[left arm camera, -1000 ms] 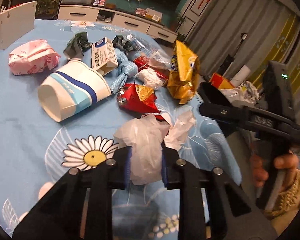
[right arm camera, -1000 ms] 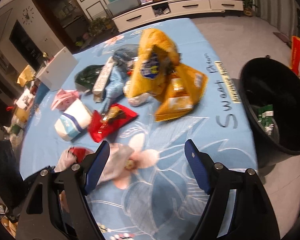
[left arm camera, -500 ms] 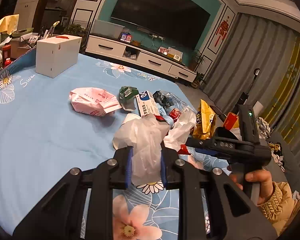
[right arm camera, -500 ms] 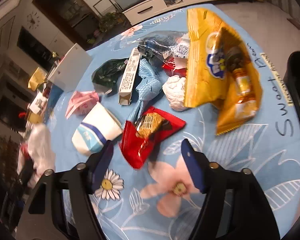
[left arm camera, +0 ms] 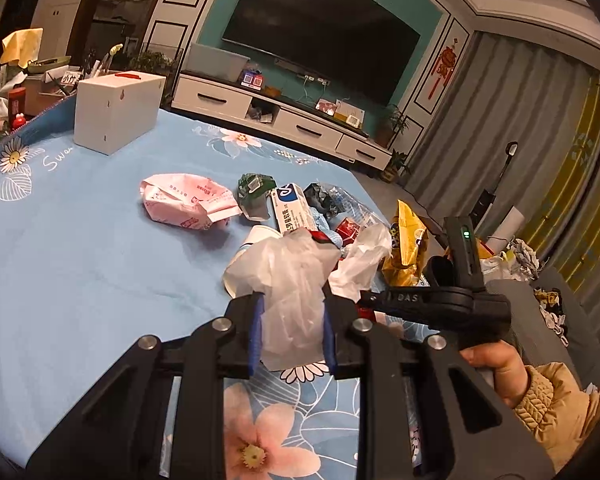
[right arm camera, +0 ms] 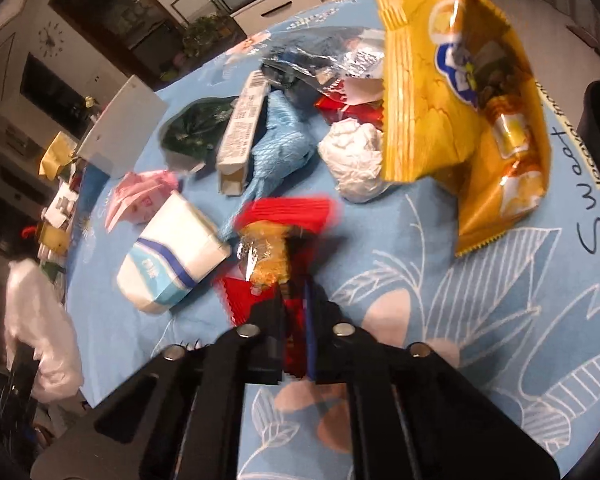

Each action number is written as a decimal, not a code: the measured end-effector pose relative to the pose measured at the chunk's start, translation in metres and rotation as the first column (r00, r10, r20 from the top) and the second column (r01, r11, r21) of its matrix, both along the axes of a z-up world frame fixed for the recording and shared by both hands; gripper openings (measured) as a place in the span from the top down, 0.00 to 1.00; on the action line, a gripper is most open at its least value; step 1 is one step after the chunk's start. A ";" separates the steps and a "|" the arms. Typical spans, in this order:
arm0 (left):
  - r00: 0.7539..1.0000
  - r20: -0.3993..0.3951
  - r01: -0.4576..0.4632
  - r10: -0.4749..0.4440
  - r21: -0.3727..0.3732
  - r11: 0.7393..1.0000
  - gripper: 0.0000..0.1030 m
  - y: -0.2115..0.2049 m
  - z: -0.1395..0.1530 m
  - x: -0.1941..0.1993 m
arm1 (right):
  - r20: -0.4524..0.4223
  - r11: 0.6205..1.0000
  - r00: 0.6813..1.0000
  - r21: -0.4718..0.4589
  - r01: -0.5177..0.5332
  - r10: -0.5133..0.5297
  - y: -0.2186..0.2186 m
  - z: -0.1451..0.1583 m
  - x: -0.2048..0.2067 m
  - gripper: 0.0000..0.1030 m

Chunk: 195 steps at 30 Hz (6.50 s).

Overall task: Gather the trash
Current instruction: 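Grasp the white plastic bag with the left gripper while the right grasps the red candy wrapper, then lift both held items and carry them over the black bin, then open both grippers to drop the plastic bag and wrapper into the bin, then move both grippers back over the trash on the table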

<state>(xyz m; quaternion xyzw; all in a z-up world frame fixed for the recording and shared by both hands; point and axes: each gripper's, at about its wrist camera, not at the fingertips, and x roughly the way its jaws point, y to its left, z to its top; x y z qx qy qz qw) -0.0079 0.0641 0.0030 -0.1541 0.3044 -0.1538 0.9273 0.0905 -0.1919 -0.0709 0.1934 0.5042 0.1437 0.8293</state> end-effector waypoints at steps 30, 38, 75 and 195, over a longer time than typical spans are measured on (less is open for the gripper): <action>0.993 0.091 0.076 -0.077 0.021 0.997 0.76 -0.035 0.034 -0.047 | 0.379 0.968 0.919 -0.251 -0.010 0.108 -0.030 0.122 -0.120 0.95; 0.987 0.114 0.106 -0.110 0.036 0.994 0.76 -0.052 0.043 -0.053 | 0.419 0.972 0.906 -0.230 0.041 0.061 -0.049 0.134 -0.132 0.95; 0.949 0.144 0.259 -0.281 0.152 0.954 0.76 -0.152 0.066 -0.020 | 0.411 0.969 0.898 -0.115 0.219 -0.155 -0.138 0.114 -0.123 0.95; 0.997 -0.072 -0.033 0.034 0.014 0.999 0.11 0.003 -0.036 0.001 | 0.180 0.945 0.983 -0.313 0.094 -0.038 -0.046 0.054 -0.058 0.40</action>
